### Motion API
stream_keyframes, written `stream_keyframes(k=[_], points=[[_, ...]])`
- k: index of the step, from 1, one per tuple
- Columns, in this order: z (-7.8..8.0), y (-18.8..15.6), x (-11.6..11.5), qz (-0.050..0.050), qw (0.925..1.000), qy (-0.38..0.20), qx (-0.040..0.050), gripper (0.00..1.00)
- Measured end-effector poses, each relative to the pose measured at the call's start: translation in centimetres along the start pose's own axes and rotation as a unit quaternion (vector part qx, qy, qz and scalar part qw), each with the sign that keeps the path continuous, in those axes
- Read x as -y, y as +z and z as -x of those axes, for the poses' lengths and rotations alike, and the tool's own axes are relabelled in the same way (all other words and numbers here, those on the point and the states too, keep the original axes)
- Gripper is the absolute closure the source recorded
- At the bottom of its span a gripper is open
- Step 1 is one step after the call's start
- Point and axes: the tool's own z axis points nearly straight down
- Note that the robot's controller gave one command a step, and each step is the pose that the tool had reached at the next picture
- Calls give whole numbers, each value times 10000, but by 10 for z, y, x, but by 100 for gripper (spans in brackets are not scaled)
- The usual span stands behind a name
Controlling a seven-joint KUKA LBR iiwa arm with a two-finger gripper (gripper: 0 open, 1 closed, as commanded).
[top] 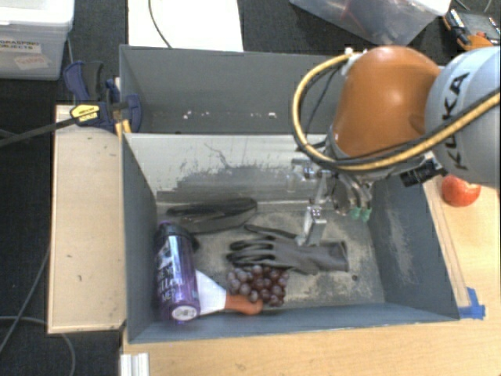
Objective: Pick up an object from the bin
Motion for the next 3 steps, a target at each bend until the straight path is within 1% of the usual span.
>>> stream_keyframes(k=[1, 2, 3], points=[[0, 0, 0, 0, 10000, 2, 0, 0], [-14, 13, -4, -2, 9999, -144, 41, 0], [-27, 31, -11, 0, 9997, -241, 12, 0]])
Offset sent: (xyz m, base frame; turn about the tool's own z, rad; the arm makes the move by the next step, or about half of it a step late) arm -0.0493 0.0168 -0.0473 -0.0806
